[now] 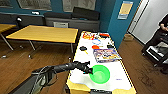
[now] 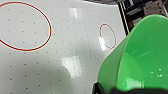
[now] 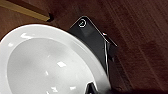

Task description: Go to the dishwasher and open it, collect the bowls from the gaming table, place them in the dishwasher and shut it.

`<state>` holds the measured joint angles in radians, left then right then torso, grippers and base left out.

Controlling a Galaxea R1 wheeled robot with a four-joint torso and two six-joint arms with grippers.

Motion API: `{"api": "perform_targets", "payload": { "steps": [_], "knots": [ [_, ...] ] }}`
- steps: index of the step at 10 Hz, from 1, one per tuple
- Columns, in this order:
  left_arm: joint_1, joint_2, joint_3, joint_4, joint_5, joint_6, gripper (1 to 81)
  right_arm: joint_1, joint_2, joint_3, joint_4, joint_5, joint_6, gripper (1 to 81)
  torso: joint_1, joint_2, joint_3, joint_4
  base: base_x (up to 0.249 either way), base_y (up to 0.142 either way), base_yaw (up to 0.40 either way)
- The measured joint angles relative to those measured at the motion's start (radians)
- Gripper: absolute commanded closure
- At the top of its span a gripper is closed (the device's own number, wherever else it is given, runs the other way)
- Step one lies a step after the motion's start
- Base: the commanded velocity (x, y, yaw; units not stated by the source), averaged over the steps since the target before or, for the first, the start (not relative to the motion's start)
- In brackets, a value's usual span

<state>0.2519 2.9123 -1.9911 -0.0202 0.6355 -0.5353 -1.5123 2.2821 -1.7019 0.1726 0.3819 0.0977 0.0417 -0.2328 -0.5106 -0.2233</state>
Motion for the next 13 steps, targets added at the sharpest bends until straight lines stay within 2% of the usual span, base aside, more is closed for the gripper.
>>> {"api": "perform_targets", "payload": {
  "steps": [1, 3, 5, 6, 9, 11, 12, 13],
  "knots": [
    [-0.013, -0.068, 0.099, 0.001, 0.001, -0.016, 81.1, 0.000, 0.001, 0.000, 0.000, -0.001, 0.000, 81.1, 0.000, 0.000, 0.000, 0.000, 0.000, 0.000, 0.000],
    [-0.040, -0.225, 0.291, 0.001, 0.002, -0.020, 81.1, 0.000, 0.002, 0.000, 0.000, -0.001, 0.000, 81.1, 0.000, 0.000, 0.000, 0.000, 0.000, 0.000, 0.000],
    [-0.032, -0.409, 0.418, 0.010, 0.004, -0.037, 81.1, 0.000, 0.002, 0.000, -0.001, -0.008, -0.001, 81.1, 0.000, 0.000, 0.000, 0.000, 0.000, 0.000, 0.000],
    [-0.018, -0.497, 0.472, 0.027, 0.003, -0.040, 81.1, 0.000, 0.002, 0.000, -0.001, -0.012, -0.001, 81.1, 0.000, 0.000, 0.000, 0.000, 0.000, 0.000, 0.000],
    [0.096, -0.705, 0.606, 0.058, -0.013, -0.042, 81.1, -0.003, 0.002, 0.000, -0.001, -0.014, -0.001, 81.1, 0.000, 0.000, 0.000, 0.000, 0.000, 0.000, 0.000],
    [0.219, -0.792, 0.643, 0.081, -0.059, -0.037, 81.1, -0.008, 0.015, -0.003, -0.001, -0.015, -0.004, 81.1, 0.000, 0.000, 0.000, 0.001, 0.000, 0.000, 0.000],
    [0.296, -0.807, 0.661, 0.085, -0.087, -0.017, 81.1, -0.015, 0.023, -0.003, -0.001, -0.017, -0.005, 81.1, 0.000, 0.000, 0.000, 0.013, 0.000, 0.000, 0.000],
    [0.355, -0.821, 0.683, 0.088, -0.122, -0.010, 81.1, -0.022, 0.024, -0.003, -0.001, -0.024, -0.008, 81.1, 0.000, 0.000, 0.000, 0.038, 0.000, 0.000, 0.000]
  ]
}}
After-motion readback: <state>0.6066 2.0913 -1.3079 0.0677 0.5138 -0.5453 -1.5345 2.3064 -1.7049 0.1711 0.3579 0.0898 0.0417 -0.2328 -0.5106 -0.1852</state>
